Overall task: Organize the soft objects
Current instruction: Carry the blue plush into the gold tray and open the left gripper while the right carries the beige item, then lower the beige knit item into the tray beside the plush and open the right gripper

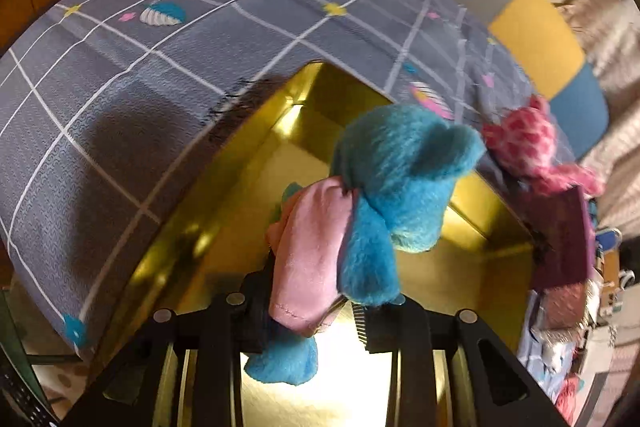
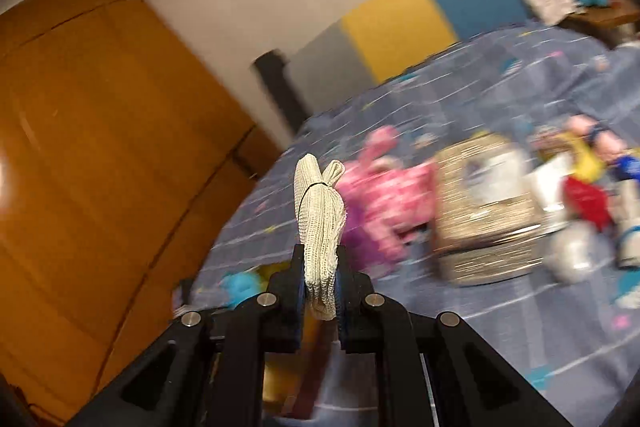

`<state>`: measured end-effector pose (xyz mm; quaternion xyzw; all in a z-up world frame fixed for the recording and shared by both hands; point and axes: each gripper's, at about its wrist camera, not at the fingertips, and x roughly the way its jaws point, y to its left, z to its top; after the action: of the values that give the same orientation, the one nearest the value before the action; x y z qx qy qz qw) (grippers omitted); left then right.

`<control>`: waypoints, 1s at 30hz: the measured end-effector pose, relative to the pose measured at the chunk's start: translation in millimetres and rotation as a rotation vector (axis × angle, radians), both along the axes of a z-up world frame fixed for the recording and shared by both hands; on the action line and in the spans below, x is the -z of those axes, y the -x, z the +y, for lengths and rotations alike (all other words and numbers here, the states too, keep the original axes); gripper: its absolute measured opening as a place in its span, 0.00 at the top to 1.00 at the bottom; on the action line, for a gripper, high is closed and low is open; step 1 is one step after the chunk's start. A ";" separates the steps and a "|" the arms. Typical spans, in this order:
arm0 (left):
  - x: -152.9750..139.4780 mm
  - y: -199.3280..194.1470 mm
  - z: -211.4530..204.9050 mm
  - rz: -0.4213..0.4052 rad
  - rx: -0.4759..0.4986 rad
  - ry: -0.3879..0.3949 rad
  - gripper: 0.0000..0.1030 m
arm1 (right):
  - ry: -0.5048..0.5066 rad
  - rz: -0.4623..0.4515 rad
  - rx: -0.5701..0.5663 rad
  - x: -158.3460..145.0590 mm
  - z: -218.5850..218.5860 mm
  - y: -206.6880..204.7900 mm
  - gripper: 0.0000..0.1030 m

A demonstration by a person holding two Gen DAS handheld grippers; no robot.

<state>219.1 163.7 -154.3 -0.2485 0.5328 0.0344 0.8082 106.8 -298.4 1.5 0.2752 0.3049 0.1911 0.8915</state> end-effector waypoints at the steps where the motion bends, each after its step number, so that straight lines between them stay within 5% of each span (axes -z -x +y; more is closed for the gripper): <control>1: 2.9 -2.5 1.8 0.016 -0.011 -0.011 0.70 | 0.002 0.001 -0.028 1.1 13.9 -3.0 0.88; 8: 10.4 -21.3 13.6 0.066 -0.068 0.001 0.60 | -0.016 0.074 -0.190 26.1 104.8 -29.0 0.88; 14: -2.0 -17.2 13.6 0.021 -0.058 0.055 0.55 | 0.009 0.165 -0.241 63.1 146.9 -50.3 0.88; 30: -42.2 80.2 12.8 -0.172 -0.047 -0.032 0.55 | 0.104 0.373 -0.183 133.5 229.5 -121.5 0.88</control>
<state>138.9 176.5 -112.1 -0.2499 0.4549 0.0405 0.8538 228.3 -68.9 -131.9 0.2307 0.4976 0.2012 0.8116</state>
